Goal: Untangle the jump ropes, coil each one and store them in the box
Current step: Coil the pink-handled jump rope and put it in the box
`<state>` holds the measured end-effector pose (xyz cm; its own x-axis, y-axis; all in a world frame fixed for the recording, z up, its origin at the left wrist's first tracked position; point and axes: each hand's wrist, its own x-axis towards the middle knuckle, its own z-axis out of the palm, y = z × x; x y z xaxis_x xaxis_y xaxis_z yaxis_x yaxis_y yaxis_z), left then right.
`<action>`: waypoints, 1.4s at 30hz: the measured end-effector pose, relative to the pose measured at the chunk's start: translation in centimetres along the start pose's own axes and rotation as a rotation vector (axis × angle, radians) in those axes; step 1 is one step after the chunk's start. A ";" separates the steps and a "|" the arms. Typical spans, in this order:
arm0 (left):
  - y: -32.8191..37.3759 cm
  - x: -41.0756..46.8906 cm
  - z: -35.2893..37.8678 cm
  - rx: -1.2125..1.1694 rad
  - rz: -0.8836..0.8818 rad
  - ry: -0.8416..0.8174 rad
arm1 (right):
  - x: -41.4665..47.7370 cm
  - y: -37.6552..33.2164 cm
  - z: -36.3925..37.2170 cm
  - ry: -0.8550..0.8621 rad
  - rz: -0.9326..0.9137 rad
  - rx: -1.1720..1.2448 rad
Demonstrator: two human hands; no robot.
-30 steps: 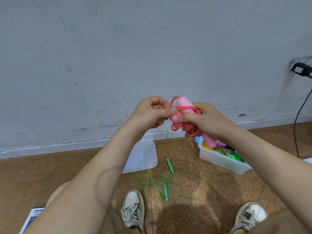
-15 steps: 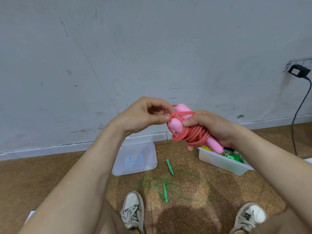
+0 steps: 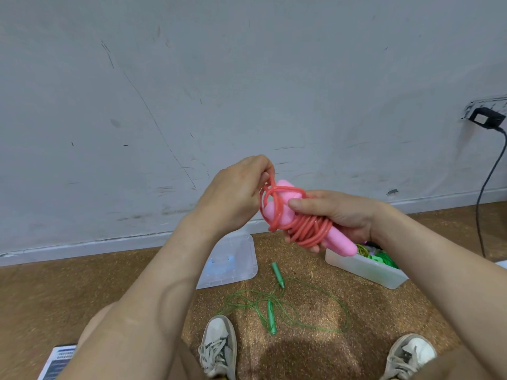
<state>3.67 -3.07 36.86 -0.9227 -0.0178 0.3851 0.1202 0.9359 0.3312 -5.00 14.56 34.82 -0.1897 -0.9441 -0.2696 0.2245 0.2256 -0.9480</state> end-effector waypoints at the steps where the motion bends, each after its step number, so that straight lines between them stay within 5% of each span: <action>1: 0.1 0.0 -0.3 -0.009 0.001 -0.039 | 0.0 0.0 0.0 -0.008 -0.008 -0.016; 10: 0.4 0.7 -0.5 -0.041 -0.113 -0.202 | 0.3 -0.3 1.0 0.396 -0.110 -0.466; 16: -0.1 0.9 -0.1 -0.005 -0.118 -0.155 | 1.2 0.2 2.8 0.601 -0.158 -0.509; 24: 0.5 0.7 0.8 -0.318 -0.222 -0.147 | 1.6 0.4 2.6 0.626 -0.106 -0.476; 29: -0.4 0.5 -0.8 -0.640 -0.338 -0.078 | 1.8 0.5 1.6 0.558 -0.144 -0.226; 37: 0.3 -0.1 -0.9 -0.589 -0.217 -0.146 | 1.6 0.4 0.6 0.549 -0.166 -0.353; 42: 0.7 0.2 -0.4 -0.489 -0.242 -0.043 | 0.6 -0.5 0.3 0.435 -0.082 -0.484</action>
<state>3.70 -2.52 37.51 -0.9581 -0.1879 0.2160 0.0496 0.6341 0.7716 -5.00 13.79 35.21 -0.5799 -0.8024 -0.1410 -0.2436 0.3359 -0.9098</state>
